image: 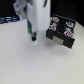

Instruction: Open the kcup holder, insert the kcup into the holder, and close the kcup holder

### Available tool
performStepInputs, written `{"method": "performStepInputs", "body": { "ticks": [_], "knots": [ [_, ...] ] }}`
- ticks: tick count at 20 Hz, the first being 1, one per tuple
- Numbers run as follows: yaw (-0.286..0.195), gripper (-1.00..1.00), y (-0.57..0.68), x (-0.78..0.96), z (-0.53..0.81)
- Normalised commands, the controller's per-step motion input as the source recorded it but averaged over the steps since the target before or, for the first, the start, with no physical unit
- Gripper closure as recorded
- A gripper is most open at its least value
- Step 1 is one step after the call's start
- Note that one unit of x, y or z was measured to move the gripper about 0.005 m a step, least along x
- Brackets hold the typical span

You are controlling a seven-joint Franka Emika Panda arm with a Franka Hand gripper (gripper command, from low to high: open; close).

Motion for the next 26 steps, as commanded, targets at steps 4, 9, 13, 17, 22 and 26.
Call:
{"method": "performStepInputs", "body": {
  "ticks": [4, 9, 13, 17, 22, 26],
  "knots": [
    [0.017, 1.00, 0.68, 0.00, 0.39],
    [0.011, 1.00, 0.69, -0.01, 0.35],
    [0.005, 1.00, 0.67, -0.01, 0.30],
    [0.007, 1.00, 0.67, -0.02, 0.19],
    [0.030, 1.00, 0.65, -0.02, 0.04],
    [0.041, 1.00, 0.59, -0.04, -0.04]
  ]
}}
